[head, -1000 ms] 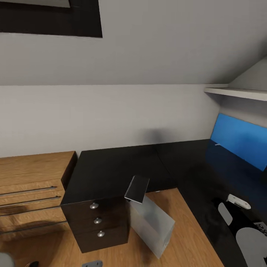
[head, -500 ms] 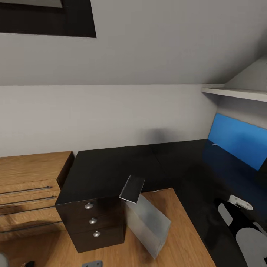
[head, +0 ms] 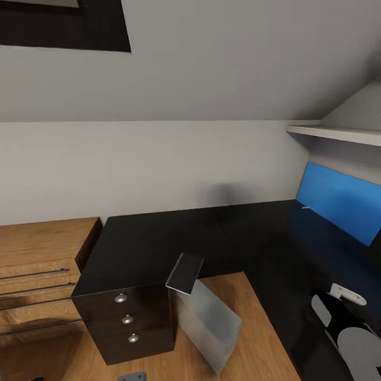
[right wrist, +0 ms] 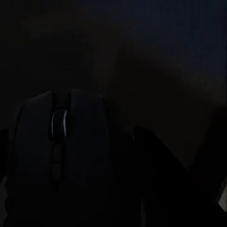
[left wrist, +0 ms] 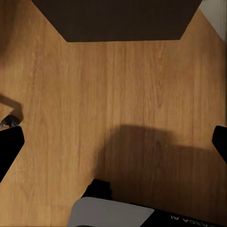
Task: In the bedroom, organize the workspace by keeping the computer under the desk, ensuring the monitor is on the desk, placing the keyboard on the desk next to the monitor, placing the mouse on the desk next to the keyboard, moving the folder from the swivel chair onto the desk next to the mouse, stacking the notebook on top of the folder with the pen on top of the notebook, and positioning the swivel chair next to the desk.
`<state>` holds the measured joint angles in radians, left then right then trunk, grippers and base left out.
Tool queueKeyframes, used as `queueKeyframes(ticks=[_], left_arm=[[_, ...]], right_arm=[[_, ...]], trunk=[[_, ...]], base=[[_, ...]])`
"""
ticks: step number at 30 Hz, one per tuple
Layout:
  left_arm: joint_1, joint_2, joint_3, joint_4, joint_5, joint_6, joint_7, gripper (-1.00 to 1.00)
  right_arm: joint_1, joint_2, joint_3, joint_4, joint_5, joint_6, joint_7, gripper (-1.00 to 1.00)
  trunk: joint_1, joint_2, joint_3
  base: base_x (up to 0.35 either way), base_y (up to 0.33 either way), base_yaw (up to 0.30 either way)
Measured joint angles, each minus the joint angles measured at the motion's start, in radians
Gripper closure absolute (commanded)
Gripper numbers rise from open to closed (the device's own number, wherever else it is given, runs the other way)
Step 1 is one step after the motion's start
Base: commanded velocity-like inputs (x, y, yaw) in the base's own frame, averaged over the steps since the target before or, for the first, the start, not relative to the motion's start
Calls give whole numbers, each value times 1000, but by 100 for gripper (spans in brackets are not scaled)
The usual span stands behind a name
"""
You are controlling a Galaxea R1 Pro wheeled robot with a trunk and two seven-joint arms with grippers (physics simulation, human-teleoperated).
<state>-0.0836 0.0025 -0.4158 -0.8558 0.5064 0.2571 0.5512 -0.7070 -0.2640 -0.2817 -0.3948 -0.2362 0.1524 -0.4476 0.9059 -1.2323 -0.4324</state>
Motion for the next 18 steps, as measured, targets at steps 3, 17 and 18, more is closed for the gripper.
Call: queueKeyframes(ticks=[3, 17, 18], left_arm=[[0, -2, -2, 0, 0, 0, 0, -100], [0, -21, 0, -7, 4, 1, 3, -100], [0, -22, 0, -7, 4, 1, 3, -100]], right_arm=[[0, -5, -1, 2, 1, -1, -5, 100], [0, -20, -1, 4, 1, -1, -40, 100], [0, -20, -1, 4, 1, -2, -41, 100]], trunk=[[0, 0, 0], [8, -14, -6], [12, -21, -9]], base=[[35, -48, 0], [3, -4, 0], [0, 0, 0]])
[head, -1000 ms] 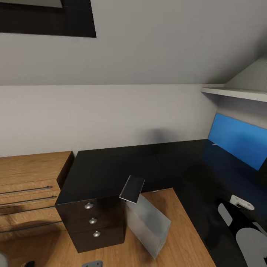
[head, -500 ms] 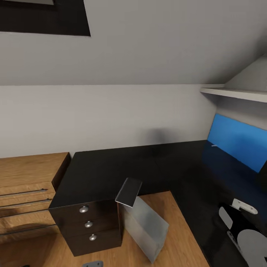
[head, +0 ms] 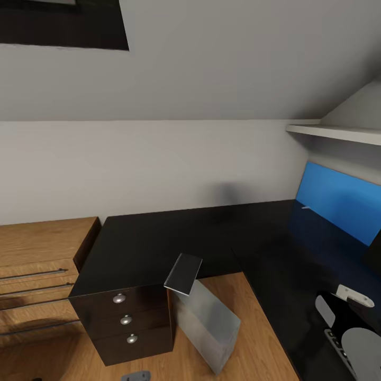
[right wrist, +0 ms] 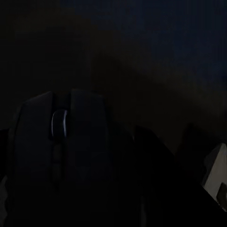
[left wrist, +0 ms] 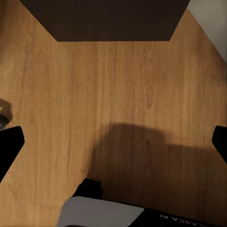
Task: In the bedroom, organize the workspace by keeping the computer under the desk, ensuring the monitor is on the desk, placing the keyboard on the desk next to the monitor, placing the mouse on the desk next to the keyboard, moving the folder from the swivel chair onto the desk next to the mouse, stacking the notebook on top of the folder with the pen on top of the notebook, and positioning the swivel chair next to the desk.
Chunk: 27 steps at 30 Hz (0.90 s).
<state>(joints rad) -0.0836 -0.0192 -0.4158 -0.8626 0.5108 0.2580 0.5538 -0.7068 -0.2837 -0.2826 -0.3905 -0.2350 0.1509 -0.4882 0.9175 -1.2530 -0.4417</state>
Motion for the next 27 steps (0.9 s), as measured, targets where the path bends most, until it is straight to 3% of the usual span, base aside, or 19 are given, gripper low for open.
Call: queueKeyframes(ticks=[12, 20, 21, 27], left_arm=[[0, -1, 0, 2, 0, 0, 0, -100], [0, 0, -2, 2, -1, 1, -1, -100], [0, 0, -2, 2, -1, 1, -1, -100], [0, 0, -3, 2, -3, 0, -2, -100]], right_arm=[[0, 1, 0, 0, 1, 0, 0, 100], [0, 1, 0, 0, 2, 0, 0, 100], [0, 2, 0, 0, 2, 0, 0, -100], [0, 2, 0, -1, -2, -3, 1, -100]], trunk=[[46, -84, -38], [46, -84, -38], [46, -84, -38], [46, -84, -38]], base=[[0, 0, 0], [0, 0, 0], [0, 0, 0], [0, 0, 0]])
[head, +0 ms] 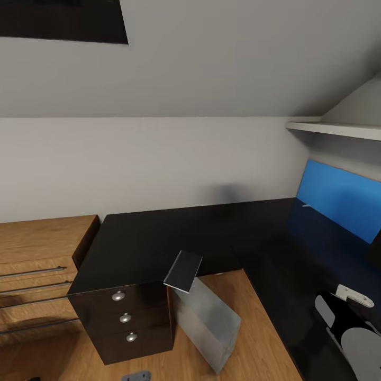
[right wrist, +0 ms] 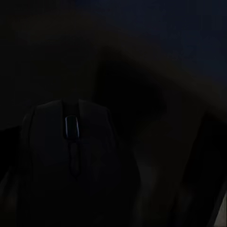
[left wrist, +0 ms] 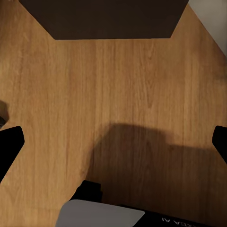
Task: In the bedroom, organize the workspace by keeping the computer under the desk, ensuring the monitor is on the desk, placing the keyboard on the desk next to the monitor, placing the mouse on the desk next to the keyboard, moving the folder from the swivel chair onto the desk next to the mouse, stacking the notebook on top of the folder with the pen on top of the notebook, and positioning the swivel chair next to the desk.
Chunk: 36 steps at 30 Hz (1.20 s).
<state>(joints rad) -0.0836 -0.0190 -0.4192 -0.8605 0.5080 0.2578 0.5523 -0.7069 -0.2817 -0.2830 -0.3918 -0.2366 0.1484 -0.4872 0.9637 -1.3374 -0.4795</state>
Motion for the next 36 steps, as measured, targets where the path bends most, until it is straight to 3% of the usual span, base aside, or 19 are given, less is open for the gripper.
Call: queueKeyframes(ticks=[11, 17, 24, 28, 29, 31, 32, 33, 34, 36], left_arm=[[0, 0, -1, 0, -2, 0, 0, -100], [0, 0, -1, 1, -3, 0, 0, -100], [0, 0, -1, 2, -3, 0, 0, -100], [0, 0, -1, 3, -4, 0, 0, -100], [0, 0, -1, 3, -4, 0, 0, -100], [0, 1, 5, 5, -1, 0, 0, -100], [0, 2, 9, 5, 1, -1, 0, -100], [0, 2, 9, 32, 2, -66, 0, -100], [0, 2, 8, 42, 2, -76, 0, -100], [0, 1, 7, 68, 0, -92, 0, -100]], right_arm=[[0, 2, 1, -23, 0, -2, 5, -100], [3, 8, -2, -116, -2, -12, 5, -100], [4, 39, -1, -153, -2, -13, 5, -100], [13, 92, -1, -248, 10, -12, 3, -100], [26, 117, -1, -287, 26, -13, 2, -100], [82, 191, -1, -365, 105, -13, 0, -100], [106, 234, -1, -391, 166, -12, -1, -100], [129, 318, 2, -408, 269, -15, -4, -100], [131, 357, 2, -406, 274, -16, -4, -100], [132, 366, 5, -384, 285, -16, -3, -100]], trunk=[[0, 0, 0], [0, 0, 0], [0, 0, 0], [0, 0, 0], [0, 0, 0], [0, 0, 0], [0, 0, 0], [0, 0, 0], [0, 0, 0], [0, 0, 0]], base=[[0, 0, 0], [0, 0, 0], [0, 0, 0], [0, 0, 7], [0, 0, 128], [0, 0, 201], [-40, 0, 265], [-60, 0, 266], [-79, 0, 267], [-168, 8, 269]])
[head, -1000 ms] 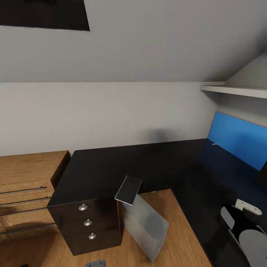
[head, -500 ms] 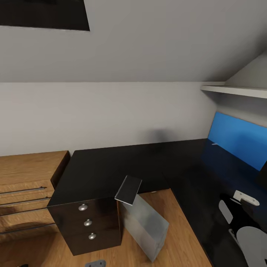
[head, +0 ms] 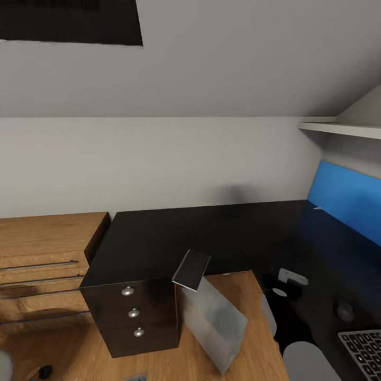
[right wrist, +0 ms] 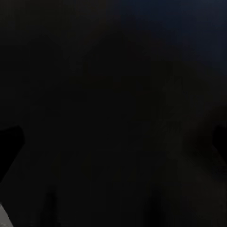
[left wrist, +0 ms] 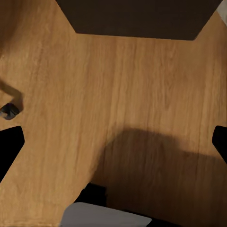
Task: In the bedroom, organize the workspace by keeping the computer under the desk, ensuring the monitor is on the desk, placing the keyboard on the desk next to the monitor, placing the mouse on the desk next to the keyboard, moving the folder from the swivel chair onto the desk next to the mouse, stacking the notebook on top of the folder with the pen on top of the notebook, and positioning the swivel chair next to the desk.
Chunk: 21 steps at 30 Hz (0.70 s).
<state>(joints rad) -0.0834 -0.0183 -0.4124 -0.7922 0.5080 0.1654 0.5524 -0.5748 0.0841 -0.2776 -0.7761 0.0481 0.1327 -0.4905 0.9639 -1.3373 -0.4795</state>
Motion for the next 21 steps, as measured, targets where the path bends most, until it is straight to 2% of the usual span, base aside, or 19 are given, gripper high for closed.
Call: queueKeyframes(ticks=[2, 4, 5, 6, 13, 15, 17, 20, 21], left_arm=[[0, -1, -1, 20, -1, -13, 0, -100], [0, -1, -1, 25, -2, -16, 0, -100], [0, -1, -1, 28, -3, -18, 0, -100], [0, -1, -1, 28, -3, -19, 0, -100], [0, -1, -2, 30, -3, -20, 0, -100], [0, -1, -2, 29, -3, -20, 0, -100], [0, -1, -2, 28, -4, -21, 0, -100], [0, -1, -2, 27, -4, -20, 0, -100], [0, -1, -2, 27, -4, -20, 0, -100]], right_arm=[[1, 21, 25, 40, 10, 0, 0, -100], [1, 28, 51, 58, 12, -1, 0, -100], [1, 32, 82, 80, 13, -2, 1, -100], [2, 33, 93, 90, 14, -4, 1, -100], [2, 36, 120, 168, 14, -63, 6, -100], [2, 37, 138, 200, 14, -87, 7, -100], [2, 41, 165, 226, 11, -111, 8, -100], [2, 48, 171, 281, 9, -131, 20, -100], [3, 50, 174, 328, 8, -158, 36, -100]], trunk=[[0, 0, 0], [0, 0, 0], [0, 0, 0], [0, 0, 0], [0, 0, 0], [0, 0, 0], [0, 0, 0], [0, 0, 0], [0, 0, 0]], base=[[-269, 55, 270], [-304, 80, 271], [-321, 93, 271], [-325, 94, 271], [-329, 87, 271], [-331, 83, 244], [-331, 95, 81], [-331, 106, 35], [-331, 118, 12]])
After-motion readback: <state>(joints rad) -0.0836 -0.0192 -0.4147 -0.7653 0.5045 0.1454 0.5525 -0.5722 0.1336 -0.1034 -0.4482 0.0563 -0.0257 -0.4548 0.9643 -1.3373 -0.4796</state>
